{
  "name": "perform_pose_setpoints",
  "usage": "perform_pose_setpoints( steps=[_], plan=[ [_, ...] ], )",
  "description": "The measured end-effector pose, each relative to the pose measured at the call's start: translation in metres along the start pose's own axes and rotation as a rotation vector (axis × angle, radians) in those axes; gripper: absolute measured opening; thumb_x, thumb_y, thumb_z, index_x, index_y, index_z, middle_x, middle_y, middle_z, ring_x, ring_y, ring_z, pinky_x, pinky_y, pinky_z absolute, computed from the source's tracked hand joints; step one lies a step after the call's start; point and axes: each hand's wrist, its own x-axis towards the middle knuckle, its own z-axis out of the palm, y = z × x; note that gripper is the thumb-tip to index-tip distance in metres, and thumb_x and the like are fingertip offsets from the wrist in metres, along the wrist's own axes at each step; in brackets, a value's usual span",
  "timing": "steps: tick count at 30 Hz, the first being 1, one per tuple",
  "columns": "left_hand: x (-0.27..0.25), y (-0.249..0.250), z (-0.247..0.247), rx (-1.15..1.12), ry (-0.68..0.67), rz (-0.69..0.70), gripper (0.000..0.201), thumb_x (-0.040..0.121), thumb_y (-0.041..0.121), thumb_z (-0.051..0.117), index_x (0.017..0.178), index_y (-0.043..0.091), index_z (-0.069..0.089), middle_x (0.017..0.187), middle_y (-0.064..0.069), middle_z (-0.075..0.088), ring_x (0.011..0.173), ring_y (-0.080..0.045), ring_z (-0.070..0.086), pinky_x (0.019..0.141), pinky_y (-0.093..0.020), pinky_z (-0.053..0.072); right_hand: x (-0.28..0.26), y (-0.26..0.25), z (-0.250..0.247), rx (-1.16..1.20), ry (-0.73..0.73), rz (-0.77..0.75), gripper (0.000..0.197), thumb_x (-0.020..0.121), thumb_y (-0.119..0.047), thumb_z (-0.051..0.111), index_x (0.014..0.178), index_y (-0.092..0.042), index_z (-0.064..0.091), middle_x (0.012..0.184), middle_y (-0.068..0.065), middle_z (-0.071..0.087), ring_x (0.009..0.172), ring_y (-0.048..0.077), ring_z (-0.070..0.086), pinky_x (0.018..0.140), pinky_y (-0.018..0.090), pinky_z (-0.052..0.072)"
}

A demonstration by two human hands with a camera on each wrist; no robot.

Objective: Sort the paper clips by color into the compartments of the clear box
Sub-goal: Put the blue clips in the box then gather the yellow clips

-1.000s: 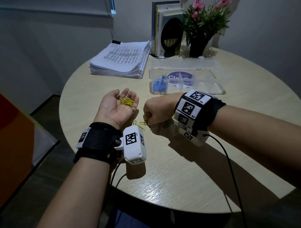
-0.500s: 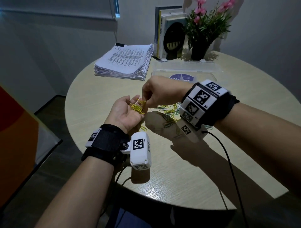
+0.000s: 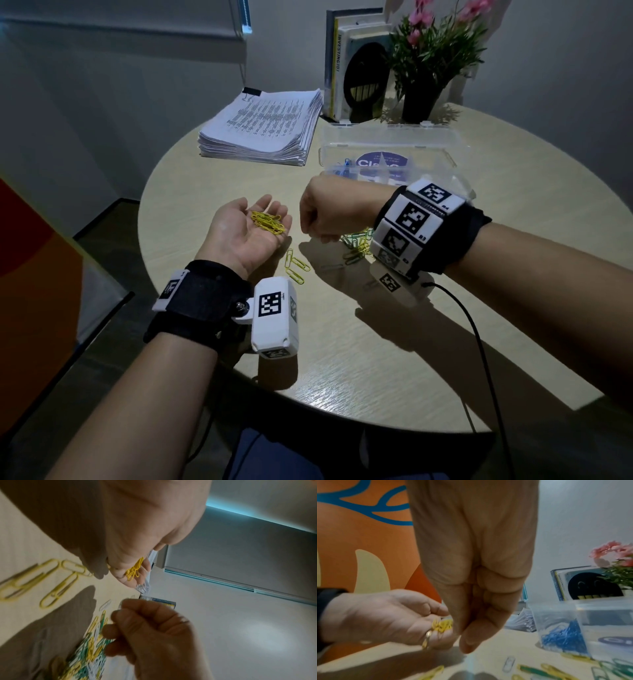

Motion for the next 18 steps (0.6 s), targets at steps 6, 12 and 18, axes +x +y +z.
perform_pose_setpoints(
  steps=[6,12,18],
  plan=[
    [-0.005,0.012,-0.009,-0.02,0.014,0.03,0.04,0.102,0.029,0.028,0.091,0.003,0.055,0.087,-0.011,0.053,0.078,-0.02,0.052,0.07,-0.034,0.044,-0.002,-0.016,0.026,-0.234,-0.058,-0.007,0.043,0.077,-0.044,0.073,0.095,-0.005,0.07,0.085,0.006,0.067,0.073,0.02,0.057,0.054,0.026,0.041],
    [-0.008,0.015,-0.01,-0.021,0.016,0.032,0.04,0.102,0.029,0.028,0.092,0.003,0.056,0.087,-0.011,0.053,0.08,-0.02,0.053,0.074,-0.032,0.045,0.002,-0.015,0.03,-0.288,-0.018,-0.035,0.025,0.084,-0.02,0.066,0.101,-0.001,0.07,0.098,0.015,0.07,0.085,0.03,0.064,0.062,0.028,0.044],
    [-0.01,0.016,-0.012,-0.026,0.005,0.031,0.04,0.102,0.029,0.029,0.092,0.002,0.056,0.088,-0.012,0.054,0.08,-0.021,0.054,0.074,-0.034,0.045,0.001,-0.011,0.03,-0.246,-0.098,-0.02,0.022,0.083,-0.019,0.064,0.095,-0.001,0.07,0.09,0.014,0.068,0.073,0.022,0.055,0.06,0.031,0.047]
  ],
)
